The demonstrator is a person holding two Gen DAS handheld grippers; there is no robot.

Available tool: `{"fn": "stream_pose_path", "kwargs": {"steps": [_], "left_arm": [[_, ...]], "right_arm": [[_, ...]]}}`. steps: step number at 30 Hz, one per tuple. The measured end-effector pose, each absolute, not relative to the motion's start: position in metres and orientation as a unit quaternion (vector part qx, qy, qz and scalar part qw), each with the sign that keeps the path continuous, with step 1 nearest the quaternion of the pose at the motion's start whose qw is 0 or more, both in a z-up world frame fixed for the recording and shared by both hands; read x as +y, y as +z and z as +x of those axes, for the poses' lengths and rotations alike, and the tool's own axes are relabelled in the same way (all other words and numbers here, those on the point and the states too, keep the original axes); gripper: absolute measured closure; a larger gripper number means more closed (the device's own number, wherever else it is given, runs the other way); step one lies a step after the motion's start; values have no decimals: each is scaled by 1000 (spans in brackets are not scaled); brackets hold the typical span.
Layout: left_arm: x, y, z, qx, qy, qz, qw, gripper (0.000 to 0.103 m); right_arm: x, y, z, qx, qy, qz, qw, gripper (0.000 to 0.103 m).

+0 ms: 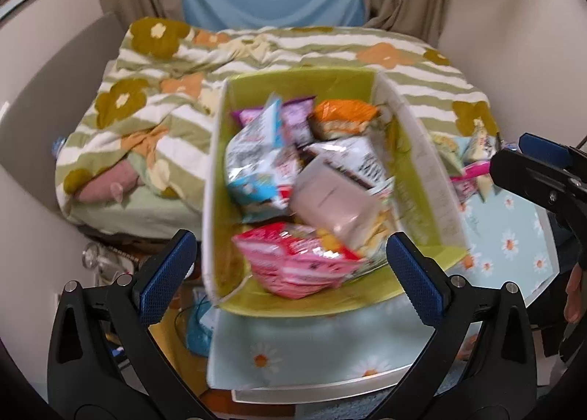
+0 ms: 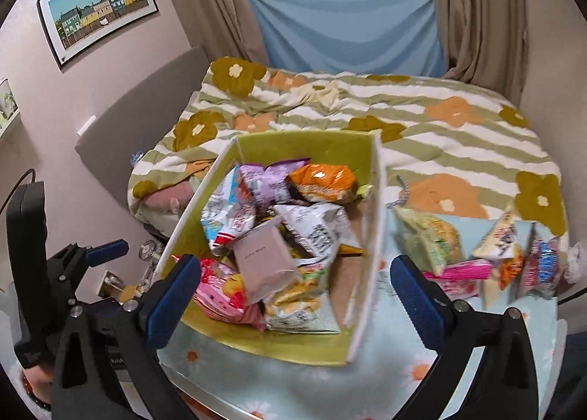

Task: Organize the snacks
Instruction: 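Grasp the Oishi cream bag with the left tool while the right tool grasps the purple Spoon bag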

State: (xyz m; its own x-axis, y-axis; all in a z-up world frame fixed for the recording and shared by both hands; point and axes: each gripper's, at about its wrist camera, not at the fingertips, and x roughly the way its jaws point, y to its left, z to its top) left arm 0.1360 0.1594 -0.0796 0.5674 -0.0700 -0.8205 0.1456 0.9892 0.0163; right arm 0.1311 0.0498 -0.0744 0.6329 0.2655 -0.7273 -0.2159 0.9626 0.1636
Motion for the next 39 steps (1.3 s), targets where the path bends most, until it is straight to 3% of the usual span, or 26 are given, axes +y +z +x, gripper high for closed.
{"fn": "stream_pose_path", "kwargs": {"steps": [11,20,30,39], "left_arm": [[50,-52,143,434,-110,45,893,0],[-65,-59,173,443,-141,59,883,0],[-166,-121,238,486,-178,92,851,0],[-209,-189,279,534,-210,117,810,0]], "right_arm": [[-76,-40,92,368,57,44,927,0],[-209,-48,96,384,13,79,920,0],[-298,-102,135,431,27,106,896,0],[-333,-168,178,472,59,129,870,0]]}}
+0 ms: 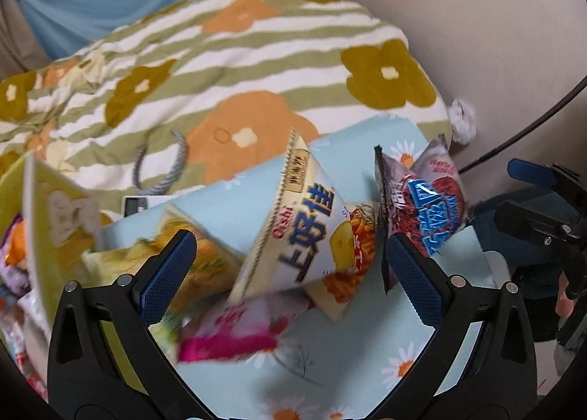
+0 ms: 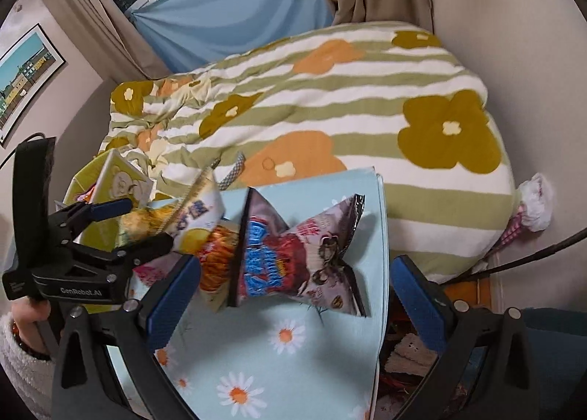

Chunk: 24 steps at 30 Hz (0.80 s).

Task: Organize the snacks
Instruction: 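Grasp the Oishi cream bag with the left tool while the right tool grasps the purple Spoon bag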

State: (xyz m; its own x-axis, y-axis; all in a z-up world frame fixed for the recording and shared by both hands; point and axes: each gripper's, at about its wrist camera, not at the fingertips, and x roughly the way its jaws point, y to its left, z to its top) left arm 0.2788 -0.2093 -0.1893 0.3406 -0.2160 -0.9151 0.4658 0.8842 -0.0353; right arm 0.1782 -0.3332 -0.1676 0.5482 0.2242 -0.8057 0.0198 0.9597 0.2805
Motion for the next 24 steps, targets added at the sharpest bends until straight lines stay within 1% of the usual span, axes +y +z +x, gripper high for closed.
{"fn": "stream_pose_path", "kwargs": {"steps": [5,9,11,13,14,16,17,24], "left_arm": [[-219,-216,284,557,-227,112,791,0],[-221,-231,288,571,-230,104,781,11],[-221,-231,287,567,-232,105,783,12],[-222,-232,286,567,-232,110,783,18],[-223,-234,285,570,-229,117,780,27],[-223,-236,285,572,-228,120,779,28],[-222,-236,285,572,-228,116,779,33],[-220,-231,282,568,-214,115,786,37]], "right_arm": [[-341,-190,193,483,81,143,860,0],[-341,-205,204,492,111,155,849,0],[-341,-212,209,498,116,161,844,0],[-341,-218,214,505,121,167,838,0],[-342,-220,216,507,122,170,836,0],[-340,-224,219,513,127,172,831,0],[-339,-226,220,515,129,171,830,0],[-330,-234,233,528,144,158,822,0]]}}
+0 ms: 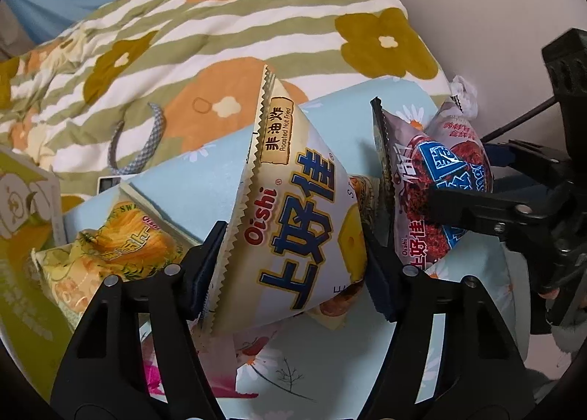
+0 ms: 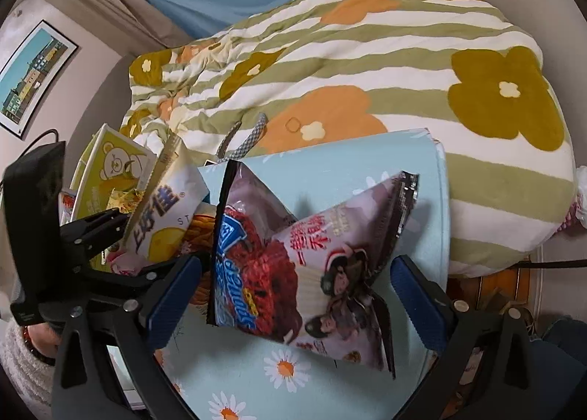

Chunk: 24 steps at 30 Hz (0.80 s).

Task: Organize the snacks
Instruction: 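Grasp the Oishi cream bag with the left tool while the right tool grasps the purple Spoon bag, then carry both held bags into the box and open both tools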

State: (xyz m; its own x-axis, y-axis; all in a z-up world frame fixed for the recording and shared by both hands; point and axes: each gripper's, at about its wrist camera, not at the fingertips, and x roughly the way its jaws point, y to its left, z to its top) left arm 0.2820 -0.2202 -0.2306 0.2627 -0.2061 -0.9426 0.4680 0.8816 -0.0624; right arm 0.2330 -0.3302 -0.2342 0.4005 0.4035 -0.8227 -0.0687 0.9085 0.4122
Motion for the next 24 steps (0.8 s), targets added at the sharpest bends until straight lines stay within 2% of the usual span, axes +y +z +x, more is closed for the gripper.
{"fn": "stream_pose_path", "kwargs": {"steps": [8,10,11,15,18,24], "left_arm": [[-217,-227,278,563,-198,106,795,37],[-215,-226,278,562,-193,102,798,37],[-214,-225,278,562,-191,99,799,37],[-213,-226,276,561,-185,94,801,37],[-212,-226,275,561,-183,89,802,38],[-212,-215,272,549,-188,85,810,38]], "right_arm": [[-323,-243,240,539,151,148,816,1],[-322,-243,240,539,151,146,815,7],[-321,-243,239,542,150,143,815,17],[-318,-243,236,544,147,127,816,25],[-317,-242,233,540,145,123,820,30],[-325,-228,223,527,132,123,831,31]]}}
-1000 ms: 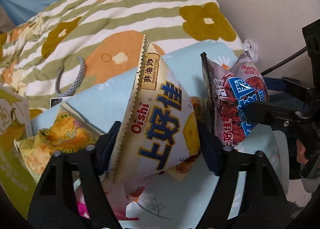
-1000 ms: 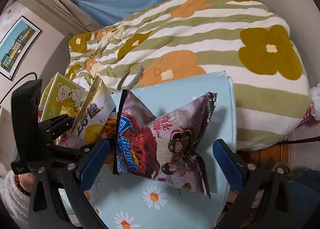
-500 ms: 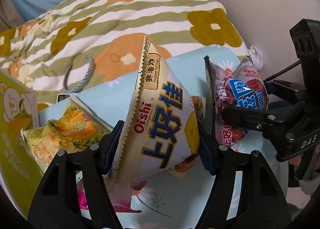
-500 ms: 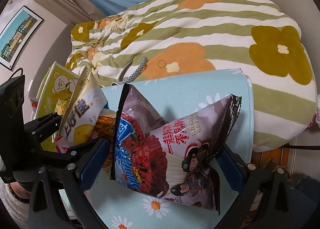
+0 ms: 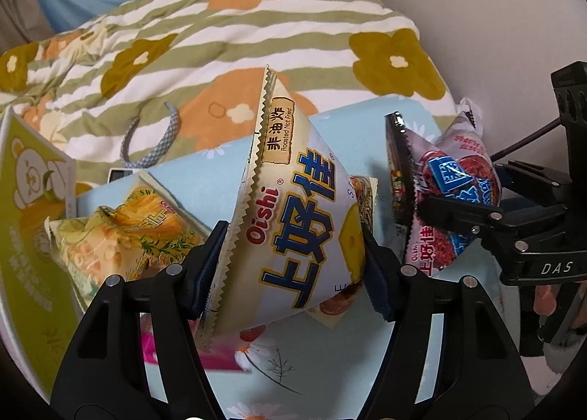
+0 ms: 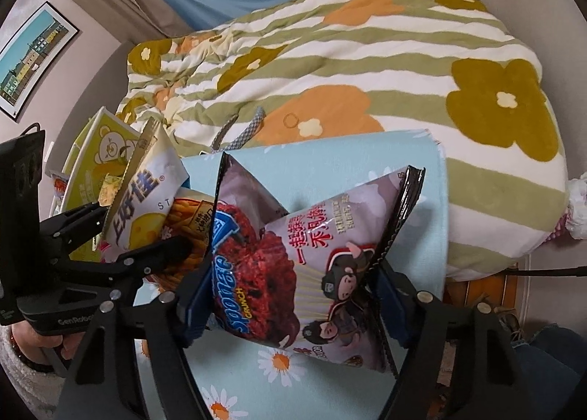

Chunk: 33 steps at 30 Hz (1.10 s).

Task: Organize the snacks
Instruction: 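Carry both held bags into the box and open both tools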

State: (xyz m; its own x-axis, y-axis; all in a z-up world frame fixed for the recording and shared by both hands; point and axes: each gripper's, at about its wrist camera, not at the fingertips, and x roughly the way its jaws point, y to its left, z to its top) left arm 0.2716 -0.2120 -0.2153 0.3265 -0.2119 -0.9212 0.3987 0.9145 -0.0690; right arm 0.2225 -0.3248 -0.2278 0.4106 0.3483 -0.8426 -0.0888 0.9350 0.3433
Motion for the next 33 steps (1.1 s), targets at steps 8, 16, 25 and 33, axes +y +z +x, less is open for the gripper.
{"fn": "stream_pose_path", "kwargs": {"steps": [8,16,25,33], "left_arm": [[-214,-179,263,518,-202,75,828,38],[-192,-123,254,478,-194,45,855,38],[-105,-66,247,439,-156,10,885,38],[20,-47,253,433,-101,-11,896,38]], "right_arm": [[-331,-187,207,501,110,109,852,31],[-324,-136,193,468,112,102,871,31],[-263,-84,194,430,135,78,889,31],[-155,-60,213,409,180,79,891,31]]}}
